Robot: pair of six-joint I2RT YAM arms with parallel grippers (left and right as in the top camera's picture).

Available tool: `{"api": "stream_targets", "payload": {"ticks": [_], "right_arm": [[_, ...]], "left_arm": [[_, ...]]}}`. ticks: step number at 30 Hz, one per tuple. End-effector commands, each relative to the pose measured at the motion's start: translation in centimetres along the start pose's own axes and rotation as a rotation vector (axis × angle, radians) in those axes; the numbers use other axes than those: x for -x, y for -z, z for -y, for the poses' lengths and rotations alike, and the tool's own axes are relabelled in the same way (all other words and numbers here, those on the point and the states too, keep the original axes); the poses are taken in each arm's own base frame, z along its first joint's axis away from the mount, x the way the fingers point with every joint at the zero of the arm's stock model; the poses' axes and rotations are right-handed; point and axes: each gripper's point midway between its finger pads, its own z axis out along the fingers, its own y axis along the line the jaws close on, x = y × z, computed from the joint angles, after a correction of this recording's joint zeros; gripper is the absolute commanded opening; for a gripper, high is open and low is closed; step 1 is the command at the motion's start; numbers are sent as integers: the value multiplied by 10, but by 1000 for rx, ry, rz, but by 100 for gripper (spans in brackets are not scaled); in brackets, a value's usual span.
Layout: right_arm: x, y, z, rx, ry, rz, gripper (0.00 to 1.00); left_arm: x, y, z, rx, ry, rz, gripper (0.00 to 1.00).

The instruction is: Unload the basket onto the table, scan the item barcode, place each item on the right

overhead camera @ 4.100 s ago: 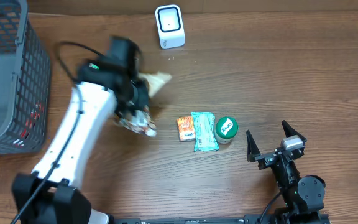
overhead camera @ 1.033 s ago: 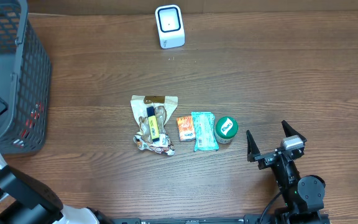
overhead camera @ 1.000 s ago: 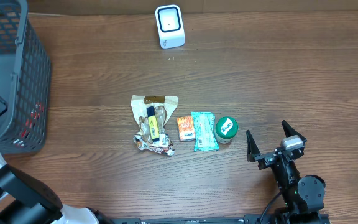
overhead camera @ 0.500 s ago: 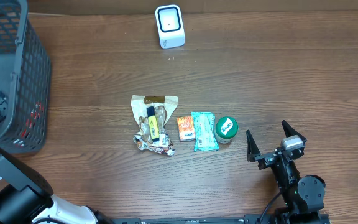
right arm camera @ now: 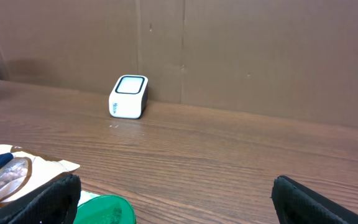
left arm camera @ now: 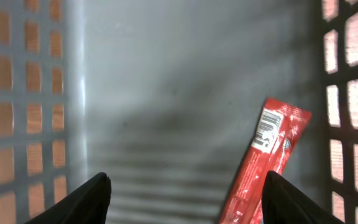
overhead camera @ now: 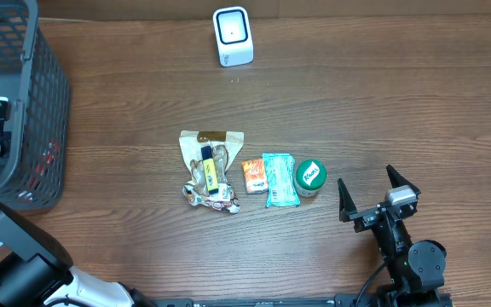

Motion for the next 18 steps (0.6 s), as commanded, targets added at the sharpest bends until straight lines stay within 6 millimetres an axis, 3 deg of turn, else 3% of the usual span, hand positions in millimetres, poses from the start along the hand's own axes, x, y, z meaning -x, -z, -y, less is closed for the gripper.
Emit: {"api": "stream_targets", "payload": {"ticks": [1, 18], "right_arm": [[-3, 0, 0, -2, 1, 0, 100], [-3, 0, 0, -2, 1, 0, 100]], "left_arm": [[-5, -8, 7, -57, -163, 18, 61], [-61, -59, 53, -371, -289, -24, 61]]}}
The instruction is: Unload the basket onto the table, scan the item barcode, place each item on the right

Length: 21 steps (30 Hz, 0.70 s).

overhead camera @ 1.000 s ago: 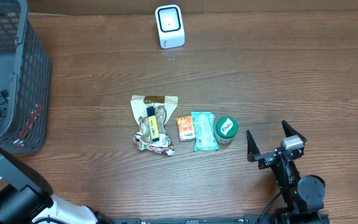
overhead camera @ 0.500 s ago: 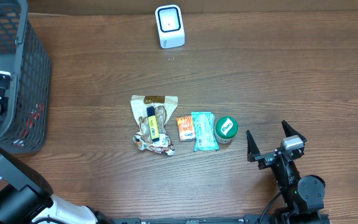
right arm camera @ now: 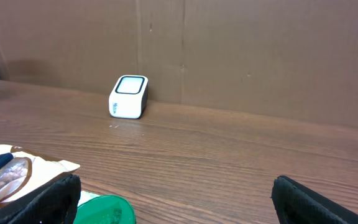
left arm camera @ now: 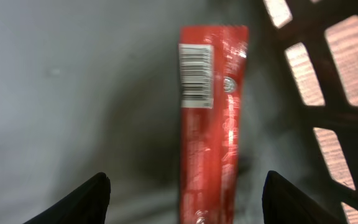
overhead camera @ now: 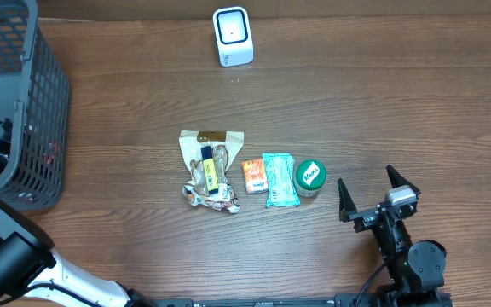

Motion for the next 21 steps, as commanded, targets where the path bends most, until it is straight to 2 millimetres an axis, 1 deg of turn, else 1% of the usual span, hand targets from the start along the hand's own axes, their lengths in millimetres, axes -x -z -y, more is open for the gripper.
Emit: {"api": "stream_targets", "payload": {"ticks": [1, 2, 3, 4, 5, 6, 9, 10, 11, 13, 15, 18, 21], "right_arm": [[-2, 0, 0, -2, 1, 1, 100], [-2, 0, 0, -2, 1, 1, 100], [-2, 0, 0, -2, 1, 1, 100], [-2, 0, 0, -2, 1, 1, 100], [-2, 0, 0, -2, 1, 1, 100], [-2, 0, 0, -2, 1, 1, 100], [-2, 0, 0, -2, 1, 1, 100], [-2, 0, 0, -2, 1, 1, 100], [-2, 0, 0, -2, 1, 1, 100], [-2, 0, 0, -2, 1, 1, 100], [-2, 0, 0, -2, 1, 1, 100], [-2, 0, 0, -2, 1, 1, 100], [-2, 0, 0, -2, 1, 1, 100]], "left_arm": [[-11, -21, 7, -58, -49, -7, 59], [-13, -23, 5, -51, -41, -18, 57], [-15, -24, 0, -26, -9, -34, 41], [-15, -24, -5, -3, 14, -39, 29], [-16, -24, -11, 23, 44, -47, 25], [-17, -24, -20, 65, 86, -59, 18], [-14, -23, -27, 94, 132, -43, 9], [-13, -23, -28, 96, 139, -36, 8], [-6, -24, -27, 83, 144, 2, 4], [-1, -24, -27, 79, 158, 29, 4], [1, -23, -32, 98, 207, 43, 4], [7, -20, -42, 131, 286, 71, 4], [18, -7, -59, 173, 380, 103, 4]]}}
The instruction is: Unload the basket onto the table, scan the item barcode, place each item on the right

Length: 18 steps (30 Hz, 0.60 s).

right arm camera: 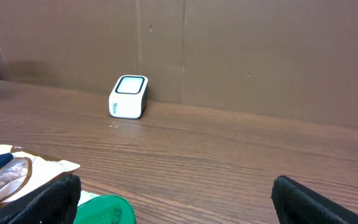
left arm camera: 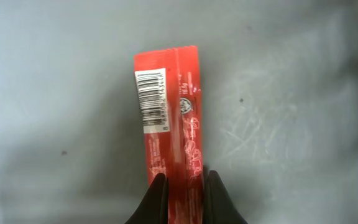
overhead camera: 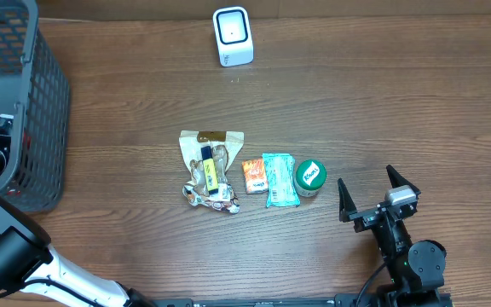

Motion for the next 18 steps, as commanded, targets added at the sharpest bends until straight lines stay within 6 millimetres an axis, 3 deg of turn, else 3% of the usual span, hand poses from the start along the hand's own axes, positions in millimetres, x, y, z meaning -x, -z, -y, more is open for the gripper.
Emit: {"api": "stream_targets", "payload": {"ticks": [1, 4, 6, 7, 8, 9, 12, 18], "right_arm": [[-3, 0, 0, -3, 0, 0, 100], [-3, 0, 0, -3, 0, 0, 100], [-3, 0, 0, -3, 0, 0, 100], [-3, 0, 0, -3, 0, 0, 100], [-3, 0, 0, -3, 0, 0, 100], [-3, 0, 0, -3, 0, 0, 100], [-3, 0, 0, -3, 0, 0, 100], [-3, 0, 0, -3, 0, 0, 100]], "left_arm": [[22, 8, -20, 32, 198, 55, 4], [44, 25, -39, 71, 330, 111, 5], [49, 32, -44, 79, 347, 117, 26], [46, 33, -46, 97, 350, 98, 42], [38, 33, -48, 120, 355, 63, 50], [26, 30, -49, 142, 347, 3, 48], [9, 24, -43, 127, 324, -67, 56], [-28, -11, -16, 12, 357, -208, 61]]}}
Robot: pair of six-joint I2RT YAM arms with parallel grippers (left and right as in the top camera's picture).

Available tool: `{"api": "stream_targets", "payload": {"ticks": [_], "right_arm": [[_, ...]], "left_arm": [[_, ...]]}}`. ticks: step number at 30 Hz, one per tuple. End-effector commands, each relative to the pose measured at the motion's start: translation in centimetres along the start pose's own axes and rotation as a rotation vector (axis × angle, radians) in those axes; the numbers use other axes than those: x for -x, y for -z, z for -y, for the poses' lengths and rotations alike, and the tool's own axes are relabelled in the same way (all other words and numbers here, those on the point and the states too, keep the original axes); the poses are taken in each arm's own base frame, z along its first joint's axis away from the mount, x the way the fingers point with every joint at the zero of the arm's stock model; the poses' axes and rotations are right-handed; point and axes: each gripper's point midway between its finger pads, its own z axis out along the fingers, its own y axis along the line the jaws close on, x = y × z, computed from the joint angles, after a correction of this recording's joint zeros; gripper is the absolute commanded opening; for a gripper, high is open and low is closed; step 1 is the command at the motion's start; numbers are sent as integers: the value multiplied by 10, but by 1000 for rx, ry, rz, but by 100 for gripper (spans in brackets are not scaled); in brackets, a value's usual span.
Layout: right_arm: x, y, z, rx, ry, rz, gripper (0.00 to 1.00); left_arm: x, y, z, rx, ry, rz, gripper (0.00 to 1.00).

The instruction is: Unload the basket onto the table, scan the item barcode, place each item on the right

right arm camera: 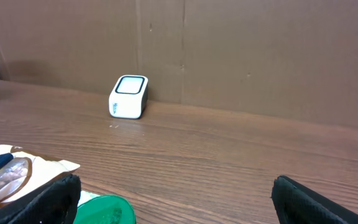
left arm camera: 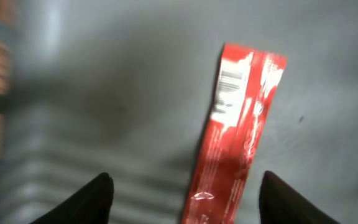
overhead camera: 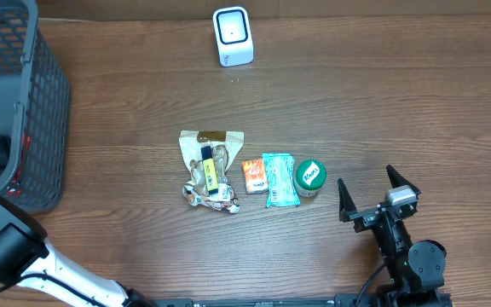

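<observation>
A red snack packet [left arm camera: 238,134] with a white barcode patch near its top end lies slanted on the grey floor of the basket [overhead camera: 45,94]. My left gripper [left arm camera: 185,202] hovers over it, open wide, with the packet's lower end between the spread fingers but untouched. The white barcode scanner [overhead camera: 233,36] stands at the table's far edge, also visible as the scanner [right arm camera: 129,96] in the right wrist view. My right gripper [overhead camera: 365,176] rests open at the front right with nothing in it.
A crumpled snack bag with a yellow-and-blue tube [overhead camera: 210,169], an orange packet [overhead camera: 255,176], a teal packet [overhead camera: 279,179] and a green-lidded jar [overhead camera: 310,176] lie in a row mid-table. The basket's mesh walls surround my left gripper. A brown cardboard wall [right arm camera: 229,50] stands behind the scanner.
My left gripper was shut on the lower end of the red packet; now it is open wide and the packet lies slanted on the basket floor. The right arm has not moved.
My left gripper was open inside the basket with the red packet off to its right. Then the packet lay between its open fingers. Then the fingers were shut on it. Now they are open again and the packet lies on the basket floor.
</observation>
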Motion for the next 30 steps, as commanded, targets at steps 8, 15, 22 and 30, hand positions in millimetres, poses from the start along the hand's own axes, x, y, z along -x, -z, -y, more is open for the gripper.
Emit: {"api": "stream_targets", "payload": {"ticks": [8, 15, 22, 30], "right_arm": [[-2, 0, 0, -2, 1, 1, 100], [-2, 0, 0, -2, 1, 1, 100], [-2, 0, 0, -2, 1, 1, 100], [-2, 0, 0, -2, 1, 1, 100]], "left_arm": [[-53, -61, 21, -120, 30, -202, 4], [37, -9, 35, -231, 241, 34, 4], [118, 111, 5, -170, 447, 240, 4], [147, 268, 54, -289, 537, 419, 4]]}}
